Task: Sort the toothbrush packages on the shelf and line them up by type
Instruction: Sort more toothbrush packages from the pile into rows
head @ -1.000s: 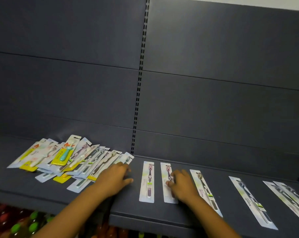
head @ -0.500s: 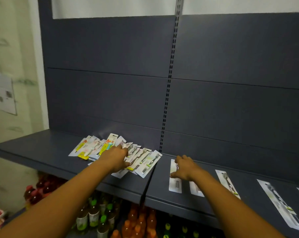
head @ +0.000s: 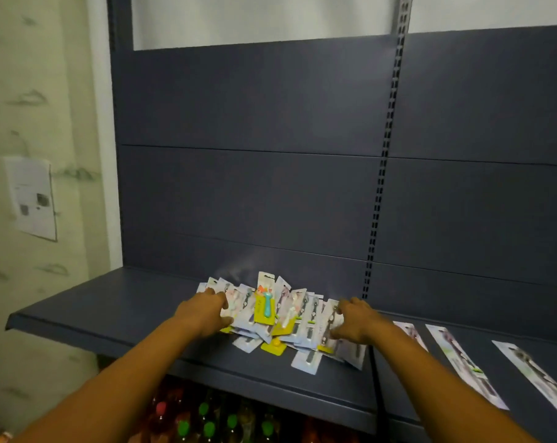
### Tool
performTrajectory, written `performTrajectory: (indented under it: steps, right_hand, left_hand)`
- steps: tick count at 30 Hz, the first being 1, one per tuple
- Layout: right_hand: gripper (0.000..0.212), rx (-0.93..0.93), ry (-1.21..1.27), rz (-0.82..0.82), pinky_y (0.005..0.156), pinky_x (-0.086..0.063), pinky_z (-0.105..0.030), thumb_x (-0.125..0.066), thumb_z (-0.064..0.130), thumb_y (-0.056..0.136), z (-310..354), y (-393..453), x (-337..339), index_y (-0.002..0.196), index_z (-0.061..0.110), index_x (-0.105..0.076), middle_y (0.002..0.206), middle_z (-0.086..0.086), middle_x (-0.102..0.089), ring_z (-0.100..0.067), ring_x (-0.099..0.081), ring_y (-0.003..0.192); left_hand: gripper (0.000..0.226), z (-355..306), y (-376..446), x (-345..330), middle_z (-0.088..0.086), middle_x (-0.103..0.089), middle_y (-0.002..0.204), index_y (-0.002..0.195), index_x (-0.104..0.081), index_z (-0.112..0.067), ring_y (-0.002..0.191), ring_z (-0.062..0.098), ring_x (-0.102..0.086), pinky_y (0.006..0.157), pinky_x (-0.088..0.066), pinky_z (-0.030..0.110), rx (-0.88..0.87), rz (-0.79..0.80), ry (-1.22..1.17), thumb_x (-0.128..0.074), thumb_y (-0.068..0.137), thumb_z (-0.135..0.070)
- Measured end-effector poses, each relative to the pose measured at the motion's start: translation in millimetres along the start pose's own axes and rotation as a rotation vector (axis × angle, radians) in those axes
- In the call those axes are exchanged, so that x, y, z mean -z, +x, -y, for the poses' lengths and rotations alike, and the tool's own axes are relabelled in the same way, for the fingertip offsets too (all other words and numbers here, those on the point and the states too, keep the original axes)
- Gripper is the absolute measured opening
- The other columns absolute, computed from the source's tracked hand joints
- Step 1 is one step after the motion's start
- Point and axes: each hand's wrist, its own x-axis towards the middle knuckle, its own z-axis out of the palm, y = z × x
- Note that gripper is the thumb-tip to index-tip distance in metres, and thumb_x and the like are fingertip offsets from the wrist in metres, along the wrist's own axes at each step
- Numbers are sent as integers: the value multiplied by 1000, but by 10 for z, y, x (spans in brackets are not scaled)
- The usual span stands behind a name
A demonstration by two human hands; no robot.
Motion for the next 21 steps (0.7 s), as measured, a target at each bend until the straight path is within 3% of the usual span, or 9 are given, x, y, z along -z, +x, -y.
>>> performTrajectory:
  steps: [6, 11, 15, 21]
  right_hand:
    - [73, 0, 26, -33, 105, -40, -37, -66, 51, 84, 610, 347, -200, 142, 15, -40, 147, -11, -36, -30, -39, 133]
    - [68, -42, 66, -54, 102, -43, -38, -67, 48, 82, 763, 496, -246, 138, 16, -44, 141, -10, -40, -30, -43, 128]
    - [62, -76, 88, -76, 102, -43, -36, -68, 48, 83, 728, 560, -239, 132, 16, -48, 141, -8, -42, -27, -43, 128]
    - [55, -135, 126, -131, 100, -41, -34, -67, 44, 86, 622, 576, -219, 129, 15, -50, 140, -8, -44, -27, -43, 128]
  left_hand:
    - [38, 700, 467, -155, 4, -56, 126, 119, -56, -23, 108, 23, -58, 85, -48, 34, 52, 68, -119, -60, 88, -45]
    - [31, 769, 744, -346, 6, -58, 123, 111, -59, -19, 108, 26, -59, 90, -50, 38, 68, 50, -206, -57, 90, -42]
    - [39, 810, 884, -471, 8, -55, 126, 118, -53, -15, 111, 26, -58, 86, -48, 36, 129, 50, -259, -54, 93, -45]
    - [36, 831, 1008, -595, 10, -66, 103, 89, -60, -13, 95, 27, -65, 72, -49, 34, 215, 49, -486, -68, 82, -47]
